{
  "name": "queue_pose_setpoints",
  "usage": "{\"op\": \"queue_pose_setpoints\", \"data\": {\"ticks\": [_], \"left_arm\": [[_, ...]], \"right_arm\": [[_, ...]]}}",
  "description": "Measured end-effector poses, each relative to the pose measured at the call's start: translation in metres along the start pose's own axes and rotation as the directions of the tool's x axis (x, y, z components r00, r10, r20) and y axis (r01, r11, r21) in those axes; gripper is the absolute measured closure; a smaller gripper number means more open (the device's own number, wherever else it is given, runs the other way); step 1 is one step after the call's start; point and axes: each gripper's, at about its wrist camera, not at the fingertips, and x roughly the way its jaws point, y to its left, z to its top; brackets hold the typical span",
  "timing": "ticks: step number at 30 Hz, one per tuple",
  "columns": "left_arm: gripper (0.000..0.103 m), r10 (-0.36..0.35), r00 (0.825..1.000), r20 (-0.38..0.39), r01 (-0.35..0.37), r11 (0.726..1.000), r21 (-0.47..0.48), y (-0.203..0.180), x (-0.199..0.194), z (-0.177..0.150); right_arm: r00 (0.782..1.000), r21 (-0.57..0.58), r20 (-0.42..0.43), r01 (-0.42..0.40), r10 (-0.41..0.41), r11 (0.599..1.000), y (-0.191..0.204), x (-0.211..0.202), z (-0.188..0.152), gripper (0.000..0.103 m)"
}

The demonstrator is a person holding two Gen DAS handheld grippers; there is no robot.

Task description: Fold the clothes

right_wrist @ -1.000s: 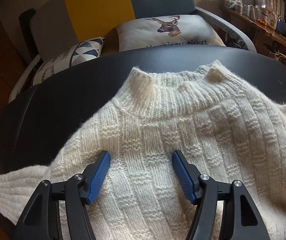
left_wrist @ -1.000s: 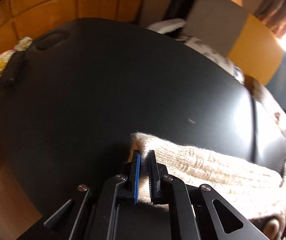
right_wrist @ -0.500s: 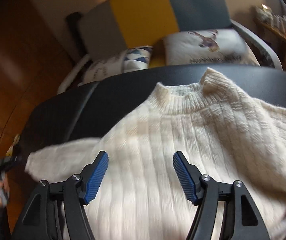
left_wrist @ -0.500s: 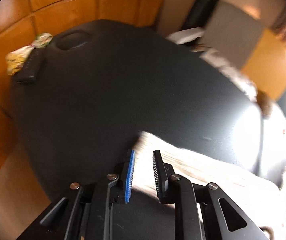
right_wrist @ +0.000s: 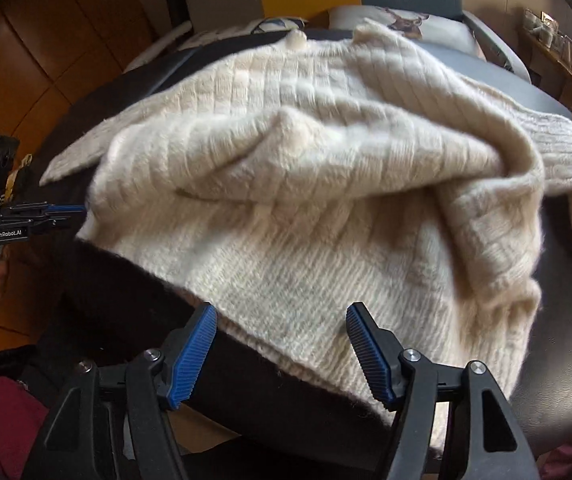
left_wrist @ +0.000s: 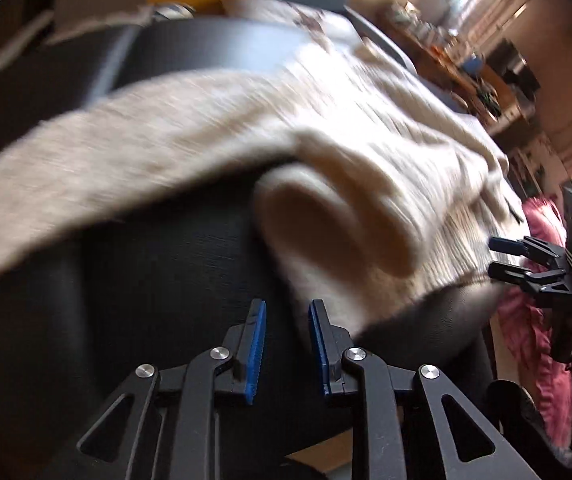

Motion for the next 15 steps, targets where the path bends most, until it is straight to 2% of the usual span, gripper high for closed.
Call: {"op": "queue_pose_setpoints", "data": {"ticks": [1,3,4,6,7,8,9,12,15], "left_arm": [[0.077,-0.003,1.000,-0.004,0.003,1.000,0.002,-0.004,0.007,0.004],[0.064,-0.017,1.000,0.003,0.017,1.000,-0.010,-0.017,0.017,0.004],[0.064,-0.018,1.000,0.002,0.018,0.999,-0.028,-0.011,0.020,0.018],[0.064,0.000,1.000,0.005,0.000,1.000,-0.026,-0.010,0.022,0.013],[0.068,0.014,1.000,0.006,-0.014,1.000,-0.010,-0.009,0.024,0.011],[0.083,0.031,0.999,0.004,-0.032,1.000,0.003,-0.010,0.028,0.014],[0.090,0.041,0.999,0.001,-0.041,0.999,0.012,-0.011,0.031,0.018],[0.095,-0.015,1.000,-0.018,0.015,1.000,0.008,-0.010,0.028,0.017],[0.096,-0.134,0.990,-0.038,0.135,0.991,0.005,-0.008,0.015,0.006]], "right_arm": [[1.000,-0.019,-0.006,0.021,-0.021,1.000,0.003,0.004,-0.002,0.034],[0.998,-0.058,-0.016,0.061,-0.062,0.996,0.008,0.010,-0.004,0.034],[0.997,-0.073,-0.018,0.076,-0.078,0.994,0.011,0.011,-0.005,0.032],[0.996,-0.087,-0.019,0.088,-0.090,0.992,0.014,0.012,-0.006,0.032],[0.996,-0.087,-0.024,0.083,-0.085,0.993,0.013,0.012,-0.007,0.032],[0.996,-0.088,-0.031,0.076,-0.079,0.993,0.013,0.012,-0.008,0.032],[0.997,-0.091,-0.042,0.068,-0.072,0.994,0.012,0.011,-0.009,0.032],[0.995,-0.106,-0.090,0.040,-0.049,0.994,0.012,0.006,-0.014,0.032],[0.988,-0.103,-0.152,-0.006,-0.010,0.995,0.008,0.000,-0.021,0.032]]}}
